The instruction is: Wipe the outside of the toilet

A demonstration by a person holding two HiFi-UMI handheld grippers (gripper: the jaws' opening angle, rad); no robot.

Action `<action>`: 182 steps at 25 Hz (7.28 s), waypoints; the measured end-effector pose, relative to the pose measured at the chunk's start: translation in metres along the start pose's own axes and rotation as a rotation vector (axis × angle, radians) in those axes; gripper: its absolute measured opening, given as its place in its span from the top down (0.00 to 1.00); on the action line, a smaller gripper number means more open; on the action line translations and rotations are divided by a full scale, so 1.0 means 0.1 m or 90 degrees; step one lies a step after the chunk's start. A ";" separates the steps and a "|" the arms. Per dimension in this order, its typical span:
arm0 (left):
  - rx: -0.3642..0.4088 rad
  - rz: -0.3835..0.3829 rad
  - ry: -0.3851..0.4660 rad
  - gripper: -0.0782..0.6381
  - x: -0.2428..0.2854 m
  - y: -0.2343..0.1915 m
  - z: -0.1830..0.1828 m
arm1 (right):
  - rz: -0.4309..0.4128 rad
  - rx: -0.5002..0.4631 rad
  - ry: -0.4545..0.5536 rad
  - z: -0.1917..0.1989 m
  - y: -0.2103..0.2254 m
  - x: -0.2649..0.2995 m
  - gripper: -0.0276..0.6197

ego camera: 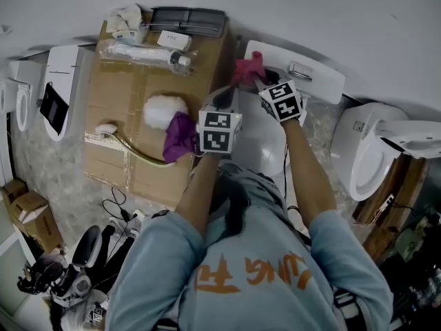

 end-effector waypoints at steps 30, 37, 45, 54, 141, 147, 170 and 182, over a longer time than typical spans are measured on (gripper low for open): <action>0.079 0.046 -0.036 0.86 0.00 0.46 0.03 | 0.172 0.146 0.032 0.97 0.78 -0.97 0.86; 0.108 0.087 -0.028 0.86 0.00 0.71 -0.03 | 0.233 0.192 0.053 1.22 0.95 -1.24 0.86; 0.155 0.125 -0.051 0.86 0.00 0.99 -0.04 | 0.298 0.235 0.084 1.53 1.18 -1.53 0.86; 0.160 0.110 -0.044 0.86 -0.17 0.97 0.09 | 0.376 0.352 0.113 1.81 1.24 -1.76 0.86; 0.018 0.214 0.063 0.86 1.54 0.67 1.37 | 0.270 0.129 0.214 2.03 0.49 -0.56 0.85; 0.029 0.238 0.052 0.86 1.66 0.90 1.37 | 0.320 0.154 0.199 2.23 0.69 -0.83 0.85; 0.031 0.228 0.032 0.86 1.70 0.83 1.42 | 0.508 0.284 0.166 2.68 0.81 -1.28 0.86; -0.032 0.131 0.042 0.86 1.27 0.08 1.67 | 0.326 0.233 0.176 2.14 -0.10 -0.55 0.85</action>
Point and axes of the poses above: the fingertips, and each gripper's own axes: x forward along the fingers, y to its right, z out of its underside, the point moved 10 cm from there along -x, backward along the fingers, and after that the axes turned 4 degrees about z, right-handed, at the moved point
